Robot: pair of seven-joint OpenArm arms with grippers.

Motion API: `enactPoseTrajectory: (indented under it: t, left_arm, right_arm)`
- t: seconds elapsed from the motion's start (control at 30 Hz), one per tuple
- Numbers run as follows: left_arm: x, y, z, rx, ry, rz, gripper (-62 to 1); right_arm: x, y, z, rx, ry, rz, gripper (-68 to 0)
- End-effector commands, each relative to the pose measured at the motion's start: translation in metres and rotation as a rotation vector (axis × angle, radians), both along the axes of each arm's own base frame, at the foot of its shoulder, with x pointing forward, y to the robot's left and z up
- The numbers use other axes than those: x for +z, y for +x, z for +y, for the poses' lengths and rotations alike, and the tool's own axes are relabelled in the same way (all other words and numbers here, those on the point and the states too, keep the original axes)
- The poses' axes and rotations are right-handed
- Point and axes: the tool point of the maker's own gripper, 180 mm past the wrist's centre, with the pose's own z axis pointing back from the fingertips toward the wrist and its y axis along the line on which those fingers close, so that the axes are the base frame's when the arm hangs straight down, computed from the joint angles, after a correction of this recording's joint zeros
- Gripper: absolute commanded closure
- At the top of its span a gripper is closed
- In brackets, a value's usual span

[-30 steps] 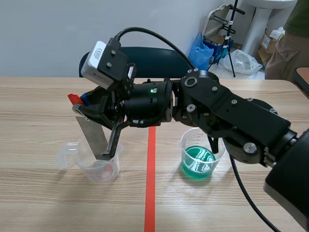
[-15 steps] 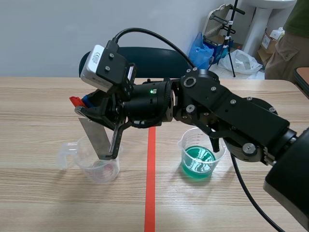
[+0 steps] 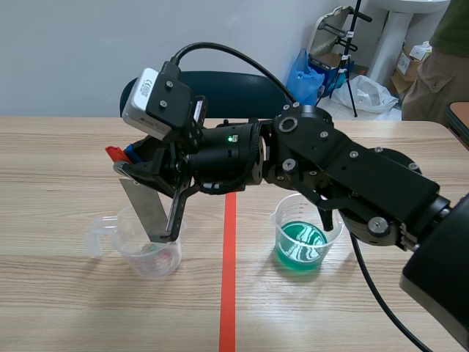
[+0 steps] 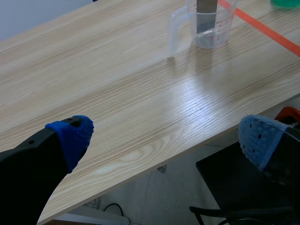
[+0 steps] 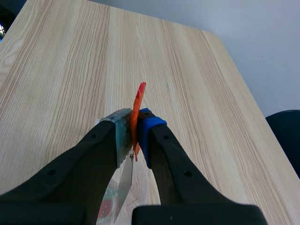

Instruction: Do the redox reaction experiment

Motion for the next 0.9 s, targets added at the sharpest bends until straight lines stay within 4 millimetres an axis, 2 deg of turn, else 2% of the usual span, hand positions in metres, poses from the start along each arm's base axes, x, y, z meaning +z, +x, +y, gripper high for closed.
enactPoseTrajectory:
  t: [0.0,0.03,0.1,0.2,0.23,0.4,0.5,0.87]
  left_arm:
    - [0.004,0.002,-0.001,0.002,-0.010,-0.021,-62.3]
    - [0.004,0.002,-0.001,0.002,-0.010,-0.021,-62.3]
    - [0.004,0.002,-0.001,0.002,-0.010,-0.021,-62.3]
    - [0.004,0.002,-0.001,0.002,-0.010,-0.021,-62.3]
    - [0.004,0.002,-0.001,0.002,-0.010,-0.021,-62.3]
    - [0.004,0.002,-0.001,0.002,-0.010,-0.021,-62.3]
    - [0.004,0.002,-0.001,0.002,-0.010,-0.021,-62.3]
    - [0.004,0.002,-0.002,0.002,-0.010,-0.021,-62.3]
  right_arm:
    - [0.013,0.002,0.003,0.010,0.031,-0.019,-1.5]
    - [0.012,0.002,0.003,0.012,0.030,-0.018,-4.4]
    - [0.011,0.001,0.003,0.016,0.020,-0.020,-15.7]
    - [0.008,0.000,0.003,0.019,0.004,-0.026,-40.8]
    - [0.007,0.000,0.002,0.019,0.002,-0.024,-47.2]
    - [0.004,-0.006,0.003,0.046,-0.006,-0.007,-63.7]
    - [0.003,-0.007,0.003,0.049,-0.013,-0.004,-67.9]
    - [0.000,-0.006,0.002,0.044,-0.029,-0.002,-67.9]
